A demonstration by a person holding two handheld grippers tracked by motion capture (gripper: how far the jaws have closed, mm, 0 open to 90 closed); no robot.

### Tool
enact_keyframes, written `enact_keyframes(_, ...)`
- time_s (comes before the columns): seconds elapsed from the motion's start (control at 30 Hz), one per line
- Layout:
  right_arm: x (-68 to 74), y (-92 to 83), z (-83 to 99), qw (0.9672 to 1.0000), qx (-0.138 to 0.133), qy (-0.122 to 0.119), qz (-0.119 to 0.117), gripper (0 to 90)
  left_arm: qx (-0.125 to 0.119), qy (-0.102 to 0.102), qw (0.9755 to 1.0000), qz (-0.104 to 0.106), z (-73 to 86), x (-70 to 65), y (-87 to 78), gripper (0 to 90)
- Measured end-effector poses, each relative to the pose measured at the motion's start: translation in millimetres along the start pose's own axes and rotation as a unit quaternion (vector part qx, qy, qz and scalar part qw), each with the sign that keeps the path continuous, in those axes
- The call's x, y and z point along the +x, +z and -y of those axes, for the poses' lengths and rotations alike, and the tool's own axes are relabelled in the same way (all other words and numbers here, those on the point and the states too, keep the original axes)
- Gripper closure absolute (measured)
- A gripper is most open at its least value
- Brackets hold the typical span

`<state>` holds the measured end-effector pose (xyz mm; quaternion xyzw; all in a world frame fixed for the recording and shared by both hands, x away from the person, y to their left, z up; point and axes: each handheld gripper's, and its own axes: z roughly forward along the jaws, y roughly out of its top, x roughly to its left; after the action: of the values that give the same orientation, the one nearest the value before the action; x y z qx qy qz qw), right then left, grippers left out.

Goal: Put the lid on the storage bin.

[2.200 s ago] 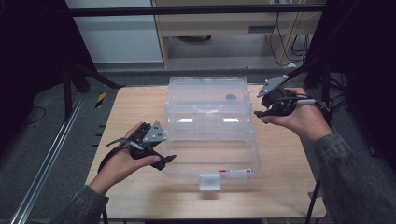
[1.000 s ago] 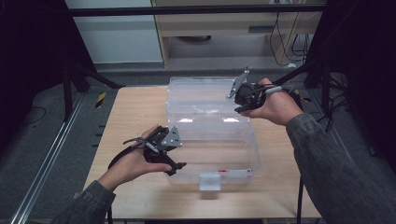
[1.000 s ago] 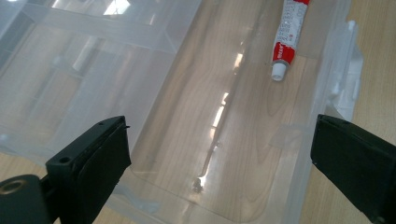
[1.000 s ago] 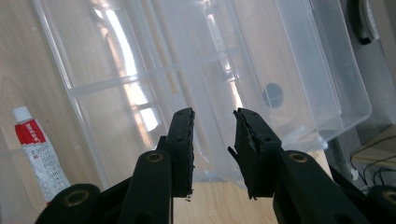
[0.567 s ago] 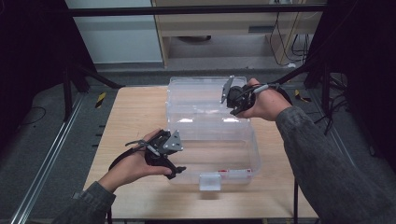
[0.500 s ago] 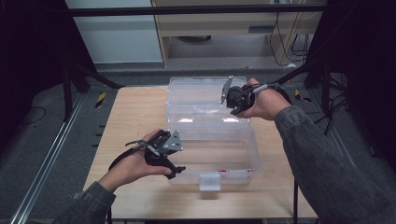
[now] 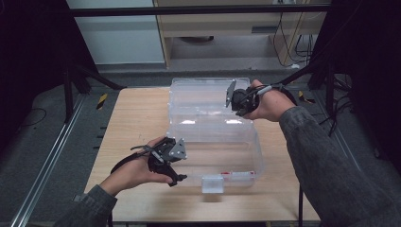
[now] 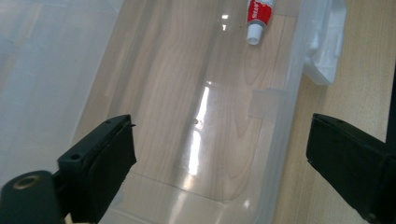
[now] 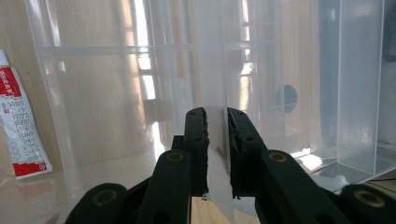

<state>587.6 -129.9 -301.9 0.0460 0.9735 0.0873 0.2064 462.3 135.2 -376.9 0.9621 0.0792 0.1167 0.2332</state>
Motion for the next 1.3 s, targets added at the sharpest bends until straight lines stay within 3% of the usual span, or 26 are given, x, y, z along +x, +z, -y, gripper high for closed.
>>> enact_keyframes(0.3, 0.3, 0.7, 0.1, 1.0000, -0.001, 0.000, 0.002, 79.4, 0.022, 0.019, 0.9990, 0.033, 1.2, -6.8, 4.5, 28.7)
enact_keyframes(0.4, 1.2, 1.0, 0.4, 1.0000, -0.001, 0.002, 0.006, 79.1, 0.043, 0.035, 0.9975, 0.044, -0.4, -11.0, 10.2, 30.7)
enact_keyframes(0.53, 1.6, 0.9, -0.1, 1.0000, 0.000, 0.003, 0.008, 78.9, 0.071, 0.049, 0.9952, 0.045, -2.8, -14.2, 16.3, 40.4)
enact_keyframes(0.87, 2.6, 2.2, -7.6, 0.9999, 0.014, -0.003, 0.009, 79.0, 0.083, 0.042, 0.9941, 0.055, -0.1, -11.4, 20.4, 57.0)
enact_keyframes(1.0, 3.3, 1.6, -8.8, 0.9997, 0.020, -0.013, 0.011, 79.4, 0.089, 0.048, 0.9930, 0.060, -1.6, -10.3, 19.7, 67.1)
enact_keyframes(1.3, 3.4, 0.7, -8.1, 0.9997, 0.014, -0.020, 0.008, 80.4, 0.107, 0.056, 0.9906, 0.064, -2.9, -11.7, 22.1, 76.8)
